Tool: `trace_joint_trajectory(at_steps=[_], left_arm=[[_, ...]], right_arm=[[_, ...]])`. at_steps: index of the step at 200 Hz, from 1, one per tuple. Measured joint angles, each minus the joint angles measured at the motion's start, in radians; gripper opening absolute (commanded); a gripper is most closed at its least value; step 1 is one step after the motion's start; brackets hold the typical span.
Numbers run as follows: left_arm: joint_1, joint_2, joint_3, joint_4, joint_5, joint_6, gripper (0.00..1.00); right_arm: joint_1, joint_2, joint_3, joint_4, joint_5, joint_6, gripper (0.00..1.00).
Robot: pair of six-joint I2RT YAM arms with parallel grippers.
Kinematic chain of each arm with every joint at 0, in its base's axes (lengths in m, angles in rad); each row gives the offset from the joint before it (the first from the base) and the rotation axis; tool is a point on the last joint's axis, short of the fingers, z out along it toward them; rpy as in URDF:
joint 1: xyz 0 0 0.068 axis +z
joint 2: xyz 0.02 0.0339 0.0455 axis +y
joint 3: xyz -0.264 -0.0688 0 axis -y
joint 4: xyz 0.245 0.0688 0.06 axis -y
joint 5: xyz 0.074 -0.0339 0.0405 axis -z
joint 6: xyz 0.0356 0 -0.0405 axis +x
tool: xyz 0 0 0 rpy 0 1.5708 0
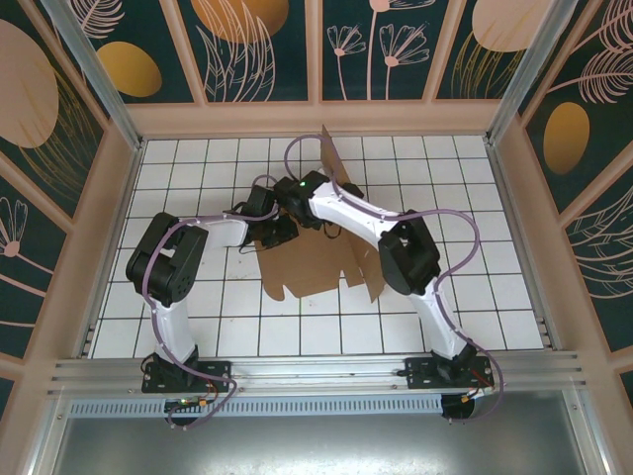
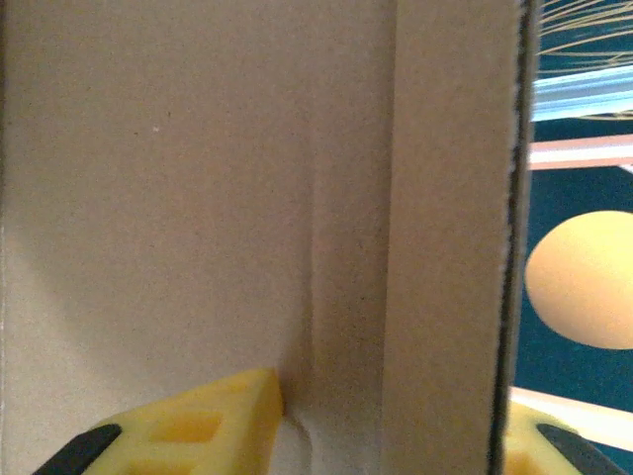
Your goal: Fold the paper box
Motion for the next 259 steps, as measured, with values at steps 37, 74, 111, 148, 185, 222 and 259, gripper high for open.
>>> trace_joint_trajectory(at_steps=[37, 74, 111, 148, 185, 222, 259], left_arm=[[0.003, -0.001, -0.011, 0.023, 0.01, -0.023, 0.16], [0.013, -0.001, -0.024, 0.045, 0.048, -0.03, 0.15], [0.014, -0.002, -0.024, 0.044, 0.049, -0.03, 0.15], [0.011, -0.012, -0.035, 0.042, 0.048, -0.031, 0.14], [0.001, -0.026, -0.047, 0.033, 0.05, -0.03, 0.14], [0.005, -0.042, -0.069, 0.028, 0.049, -0.029, 0.12], [0.019, -0.06, -0.071, -0.025, 0.029, -0.006, 0.08]], right_arm=[[0.048, 0.065, 0.0, -0.046, 0.138, 0.019, 0.43], [0.072, 0.096, 0.005, -0.056, 0.2, 0.042, 0.45], [0.069, 0.096, 0.02, -0.078, 0.196, 0.061, 0.44], [0.061, 0.041, -0.023, 0.013, 0.158, -0.006, 0.39], [0.044, -0.086, -0.15, 0.203, 0.045, -0.11, 0.37], [-0.015, -0.172, -0.192, 0.294, -0.116, -0.138, 0.35], [-0.134, -0.329, -0.312, 0.422, -0.368, -0.146, 0.26]])
